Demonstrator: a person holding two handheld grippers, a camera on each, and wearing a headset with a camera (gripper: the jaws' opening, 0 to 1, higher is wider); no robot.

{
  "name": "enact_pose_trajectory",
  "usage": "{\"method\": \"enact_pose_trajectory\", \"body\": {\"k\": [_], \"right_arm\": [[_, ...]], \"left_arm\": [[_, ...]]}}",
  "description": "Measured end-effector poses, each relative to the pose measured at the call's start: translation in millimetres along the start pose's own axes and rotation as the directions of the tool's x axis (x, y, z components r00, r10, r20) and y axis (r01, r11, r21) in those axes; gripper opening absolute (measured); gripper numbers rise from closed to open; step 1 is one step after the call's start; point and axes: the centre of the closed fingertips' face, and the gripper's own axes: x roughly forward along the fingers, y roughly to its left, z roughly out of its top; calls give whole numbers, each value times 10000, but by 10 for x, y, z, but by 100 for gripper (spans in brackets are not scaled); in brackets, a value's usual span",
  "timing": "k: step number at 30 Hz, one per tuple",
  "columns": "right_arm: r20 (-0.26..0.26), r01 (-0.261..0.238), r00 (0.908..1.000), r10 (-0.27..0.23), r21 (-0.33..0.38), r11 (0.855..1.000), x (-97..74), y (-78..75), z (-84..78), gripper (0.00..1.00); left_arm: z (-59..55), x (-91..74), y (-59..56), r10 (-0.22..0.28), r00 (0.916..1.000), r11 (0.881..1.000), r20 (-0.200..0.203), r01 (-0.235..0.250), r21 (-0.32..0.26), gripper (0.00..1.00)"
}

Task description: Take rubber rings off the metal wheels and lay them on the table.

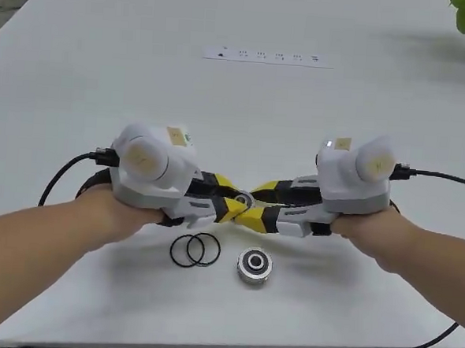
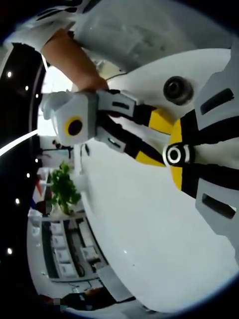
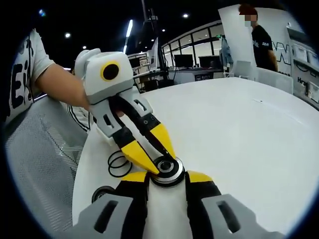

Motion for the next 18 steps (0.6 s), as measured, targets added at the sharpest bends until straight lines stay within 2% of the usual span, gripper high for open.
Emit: {"method": "enact_pose_trajectory", "body": {"k": [13,15,18], "right_arm": [[23,-67,10000,67,1,10000,-20,6,-3,23],[-139,-111,9998,111,1,9999,-39,-9,-52,22],[-101,-98,9999,99,108,9999,-61,-23,-66,19]], "left_arm": [[-8,2,10,64,10000,9999,40,-64,-91,13],[-10,2,12,66,10000,9999,47,-65,-99,13],[-13,3,16,73,10000,9999,42,-73,-108,13]]}}
